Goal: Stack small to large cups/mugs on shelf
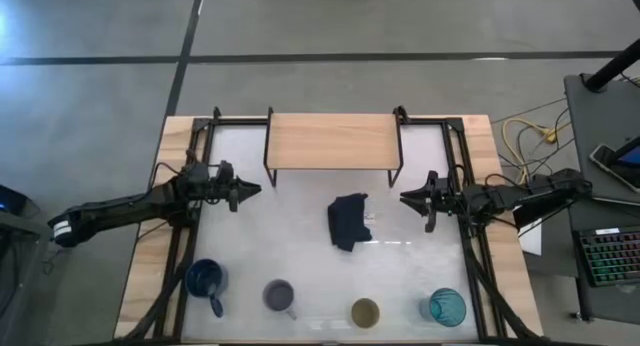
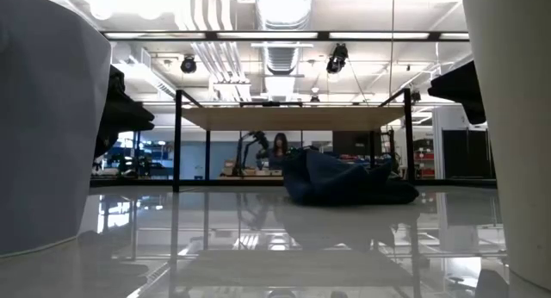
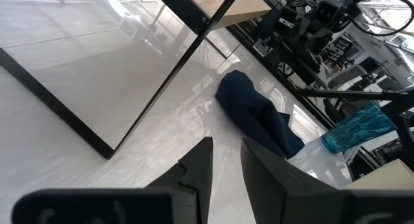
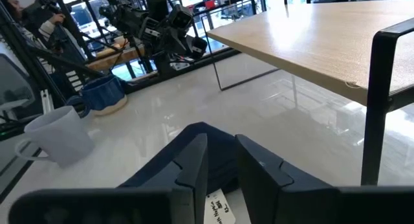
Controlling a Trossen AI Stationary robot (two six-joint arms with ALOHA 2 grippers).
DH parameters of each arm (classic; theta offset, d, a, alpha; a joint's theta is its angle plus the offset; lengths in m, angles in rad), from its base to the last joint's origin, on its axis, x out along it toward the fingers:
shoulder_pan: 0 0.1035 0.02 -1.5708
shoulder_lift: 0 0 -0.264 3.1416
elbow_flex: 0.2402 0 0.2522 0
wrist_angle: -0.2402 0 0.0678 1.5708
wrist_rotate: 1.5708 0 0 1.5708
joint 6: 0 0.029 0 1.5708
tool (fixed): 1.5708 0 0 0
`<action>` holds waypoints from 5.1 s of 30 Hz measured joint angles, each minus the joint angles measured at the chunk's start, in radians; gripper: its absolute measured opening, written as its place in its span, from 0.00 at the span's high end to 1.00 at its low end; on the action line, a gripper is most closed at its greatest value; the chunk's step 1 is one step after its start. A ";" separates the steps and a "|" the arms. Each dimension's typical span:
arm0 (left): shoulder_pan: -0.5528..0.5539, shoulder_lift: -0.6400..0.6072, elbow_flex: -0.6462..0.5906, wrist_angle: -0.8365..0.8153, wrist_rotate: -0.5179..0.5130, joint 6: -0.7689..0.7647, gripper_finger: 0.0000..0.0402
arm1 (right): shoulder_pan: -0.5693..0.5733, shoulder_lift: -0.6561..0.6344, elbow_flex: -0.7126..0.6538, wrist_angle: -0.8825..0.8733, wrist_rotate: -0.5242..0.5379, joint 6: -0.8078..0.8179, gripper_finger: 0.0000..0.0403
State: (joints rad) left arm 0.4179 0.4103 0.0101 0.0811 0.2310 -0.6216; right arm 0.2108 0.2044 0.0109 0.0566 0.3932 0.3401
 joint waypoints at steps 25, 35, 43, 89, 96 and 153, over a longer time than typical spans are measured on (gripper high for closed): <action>0.000 0.000 0.000 0.000 0.000 0.054 0.83 | -0.002 0.024 0.044 0.467 0.172 0.834 0.82; 0.000 -0.001 0.000 0.017 -0.001 0.162 0.83 | -0.025 0.231 0.328 0.597 0.473 0.298 0.82; 0.000 0.001 0.000 0.016 -0.001 0.162 0.83 | -0.028 0.408 0.776 0.558 0.075 -0.799 0.81; 0.000 0.001 -0.001 0.015 -0.001 0.158 0.83 | 0.697 1.146 1.583 -1.630 -0.353 1.248 0.86; 0.000 0.001 -0.001 0.015 -0.001 0.158 0.83 | 0.731 1.312 1.663 -1.630 -0.156 1.489 0.83; 0.000 0.000 -0.002 0.016 -0.001 0.158 0.83 | 0.888 1.457 1.509 -1.462 -0.419 1.930 0.48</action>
State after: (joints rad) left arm 0.4179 0.4099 0.0082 0.0966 0.2302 -0.4641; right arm 1.0992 1.6615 1.5196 -1.4055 -0.0257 2.2696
